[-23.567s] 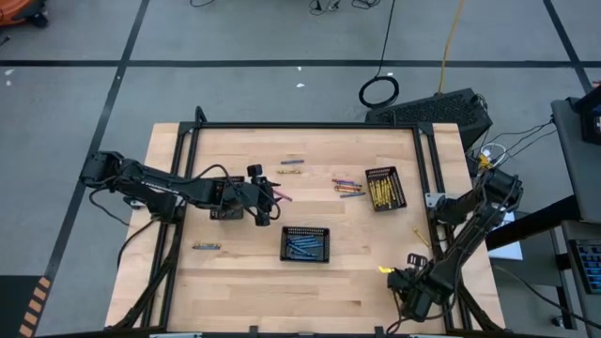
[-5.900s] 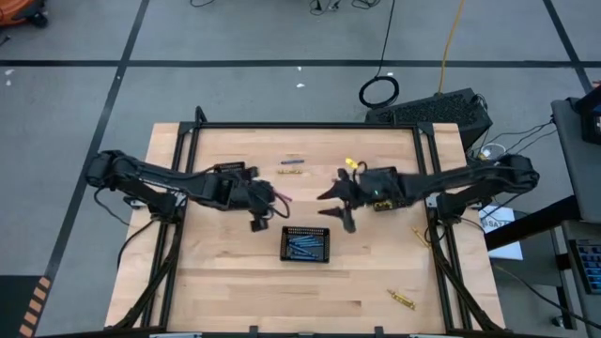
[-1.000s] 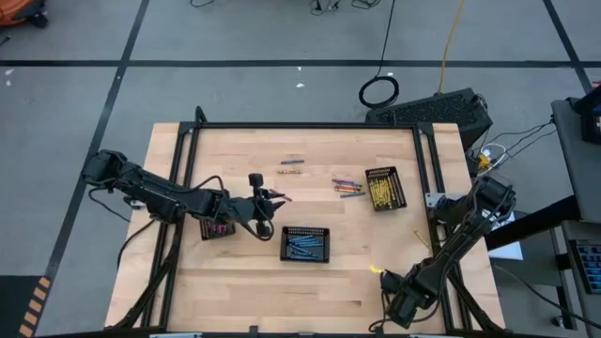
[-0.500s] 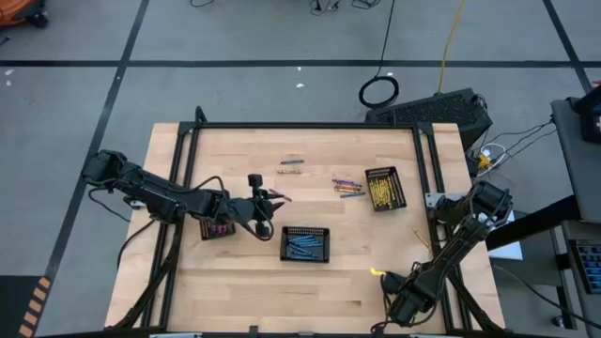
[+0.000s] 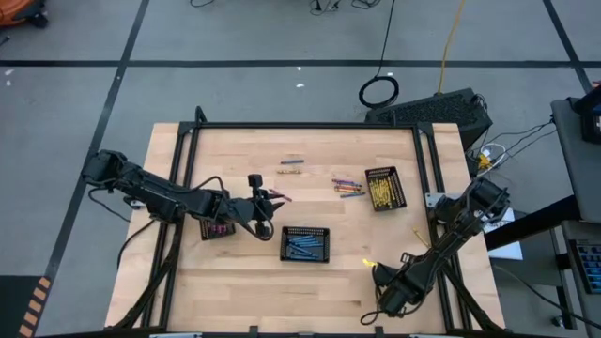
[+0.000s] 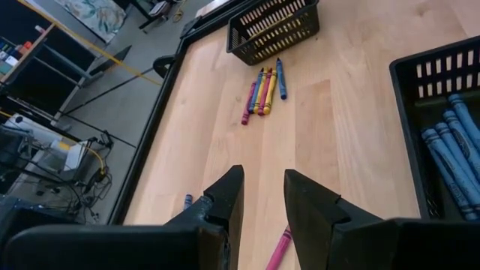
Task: Sort crayons
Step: Put the yellow crayon into the right black basket
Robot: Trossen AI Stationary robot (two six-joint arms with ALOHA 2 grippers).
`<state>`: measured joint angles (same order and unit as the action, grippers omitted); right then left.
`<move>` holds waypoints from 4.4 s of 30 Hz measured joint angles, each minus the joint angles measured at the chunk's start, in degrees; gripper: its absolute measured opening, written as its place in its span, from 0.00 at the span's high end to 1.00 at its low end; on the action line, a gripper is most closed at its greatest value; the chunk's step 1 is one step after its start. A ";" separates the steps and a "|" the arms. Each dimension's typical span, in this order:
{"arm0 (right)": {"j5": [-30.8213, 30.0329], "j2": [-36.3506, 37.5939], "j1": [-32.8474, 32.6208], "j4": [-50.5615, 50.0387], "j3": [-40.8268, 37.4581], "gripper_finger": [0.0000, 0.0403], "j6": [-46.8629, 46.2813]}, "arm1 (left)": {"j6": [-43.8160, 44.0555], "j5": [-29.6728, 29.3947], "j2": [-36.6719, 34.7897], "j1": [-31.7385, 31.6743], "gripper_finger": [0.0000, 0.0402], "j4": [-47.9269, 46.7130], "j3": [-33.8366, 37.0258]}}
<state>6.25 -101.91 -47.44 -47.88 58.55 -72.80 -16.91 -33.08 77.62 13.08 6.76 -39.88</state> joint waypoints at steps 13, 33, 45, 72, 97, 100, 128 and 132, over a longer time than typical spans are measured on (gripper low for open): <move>-1.61 0.71 13.39 -0.32 -0.05 0.90 6.80 | 0.07 -0.02 0.00 0.00 0.76 0.02 0.02; -10.69 7.45 19.75 0.83 -0.20 0.89 16.42 | 0.09 -0.03 0.00 0.01 0.76 0.02 0.02; -28.27 9.59 27.21 14.26 -5.51 0.82 30.79 | 0.14 1.54 0.00 0.03 0.76 0.12 0.02; -15.18 8.34 47.65 12.90 -7.76 0.87 55.55 | 4.96 1.90 0.00 0.07 0.76 0.17 0.02; -29.42 30.22 43.83 18.75 -7.81 1.00 56.37 | 7.56 1.90 0.00 0.17 0.76 -0.24 0.02; -34.89 37.44 43.80 13.93 -7.81 1.00 52.07 | 7.58 1.90 0.00 0.17 0.76 -0.25 0.02; -29.34 52.36 47.35 22.51 -26.30 0.60 37.26 | 8.20 1.88 0.00 0.17 0.76 -0.04 0.02; -25.61 50.31 42.08 29.71 -21.96 0.60 45.64 | 9.04 1.88 0.00 0.17 0.76 0.00 0.02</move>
<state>-19.36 -51.60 -5.36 -18.17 36.59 -27.16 -7.86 -31.20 77.62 13.26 6.76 -39.86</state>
